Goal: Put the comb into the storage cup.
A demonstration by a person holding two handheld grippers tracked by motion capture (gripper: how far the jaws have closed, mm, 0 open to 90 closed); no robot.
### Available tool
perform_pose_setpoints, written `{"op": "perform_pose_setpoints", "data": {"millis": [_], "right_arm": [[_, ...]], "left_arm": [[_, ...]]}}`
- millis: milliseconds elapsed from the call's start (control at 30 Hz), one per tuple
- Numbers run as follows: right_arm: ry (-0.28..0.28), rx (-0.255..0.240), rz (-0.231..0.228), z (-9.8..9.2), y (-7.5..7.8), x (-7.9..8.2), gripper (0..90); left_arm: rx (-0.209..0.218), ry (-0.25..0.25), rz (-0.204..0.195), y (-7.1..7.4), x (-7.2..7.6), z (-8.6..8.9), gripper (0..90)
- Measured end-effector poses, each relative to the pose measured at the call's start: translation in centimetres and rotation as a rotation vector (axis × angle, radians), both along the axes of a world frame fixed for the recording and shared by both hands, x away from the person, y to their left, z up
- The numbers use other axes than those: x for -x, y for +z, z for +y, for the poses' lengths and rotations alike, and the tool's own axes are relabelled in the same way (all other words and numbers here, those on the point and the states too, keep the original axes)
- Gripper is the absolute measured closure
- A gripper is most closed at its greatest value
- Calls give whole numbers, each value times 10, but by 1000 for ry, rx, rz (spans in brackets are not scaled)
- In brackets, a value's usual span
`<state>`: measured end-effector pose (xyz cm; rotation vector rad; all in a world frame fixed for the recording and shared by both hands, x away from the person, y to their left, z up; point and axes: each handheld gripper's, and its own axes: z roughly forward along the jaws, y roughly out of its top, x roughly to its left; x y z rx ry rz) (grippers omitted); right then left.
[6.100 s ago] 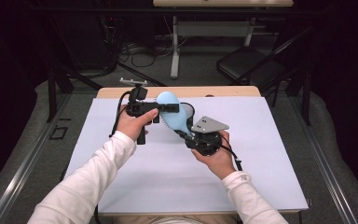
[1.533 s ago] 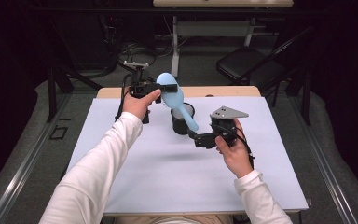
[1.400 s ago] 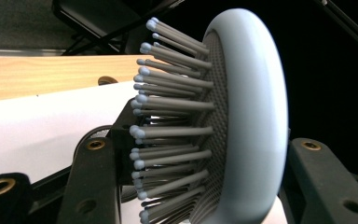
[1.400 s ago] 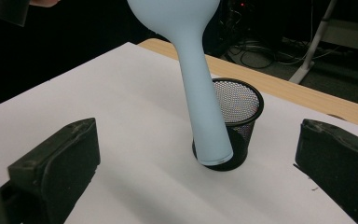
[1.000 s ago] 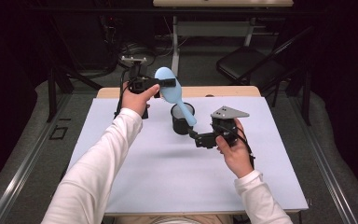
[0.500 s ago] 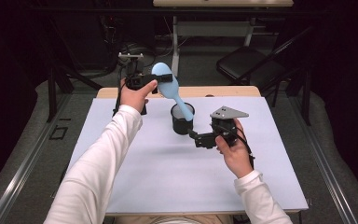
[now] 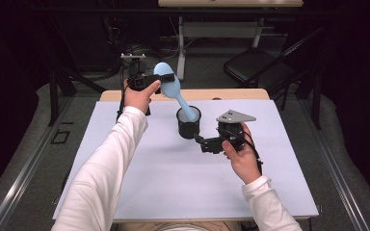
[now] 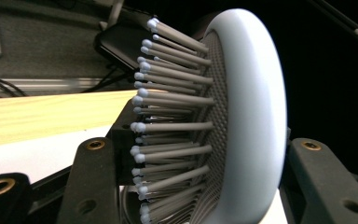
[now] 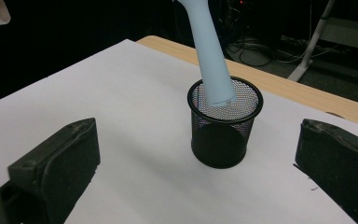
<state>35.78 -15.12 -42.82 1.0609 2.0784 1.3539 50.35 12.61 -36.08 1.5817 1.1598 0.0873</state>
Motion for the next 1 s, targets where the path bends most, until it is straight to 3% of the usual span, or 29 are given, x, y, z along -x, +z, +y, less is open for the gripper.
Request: {"op": "perform_pose_setpoints", "data": {"millis": [433, 633, 1000], "right_arm": [[-5, 3, -1, 1, -1, 0, 0], [-6, 4, 3, 0, -1, 0, 0], [-7, 8, 8, 1, -2, 0, 0]], "left_arm": [[-24, 31, -61, -2, -1, -2, 485], [-17, 25, -75, -5, -1, -5, 484], [-51, 17, -98, -7, -1, -11, 485]]}}
